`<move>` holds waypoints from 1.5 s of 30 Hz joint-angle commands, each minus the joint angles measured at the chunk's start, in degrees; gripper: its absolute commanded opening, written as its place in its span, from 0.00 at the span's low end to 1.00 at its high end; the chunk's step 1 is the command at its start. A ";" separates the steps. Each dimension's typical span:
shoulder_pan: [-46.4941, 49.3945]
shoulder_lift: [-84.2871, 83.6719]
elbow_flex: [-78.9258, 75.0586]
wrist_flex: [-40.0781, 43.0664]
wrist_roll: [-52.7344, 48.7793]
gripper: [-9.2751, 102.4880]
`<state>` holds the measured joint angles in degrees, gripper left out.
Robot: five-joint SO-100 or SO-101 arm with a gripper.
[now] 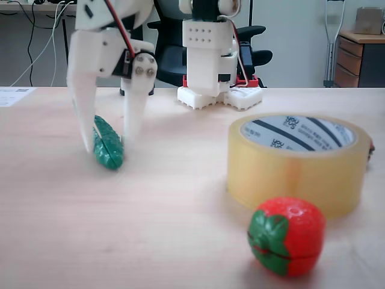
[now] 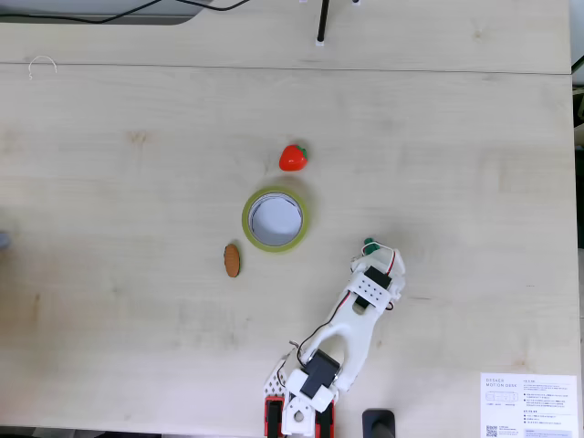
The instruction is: Grasp a cucumber and put it in the hole.
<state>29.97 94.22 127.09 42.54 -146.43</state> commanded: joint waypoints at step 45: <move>-17.23 31.11 -23.55 30.94 21.71 0.11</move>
<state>17.14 120.41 109.16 72.25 -130.25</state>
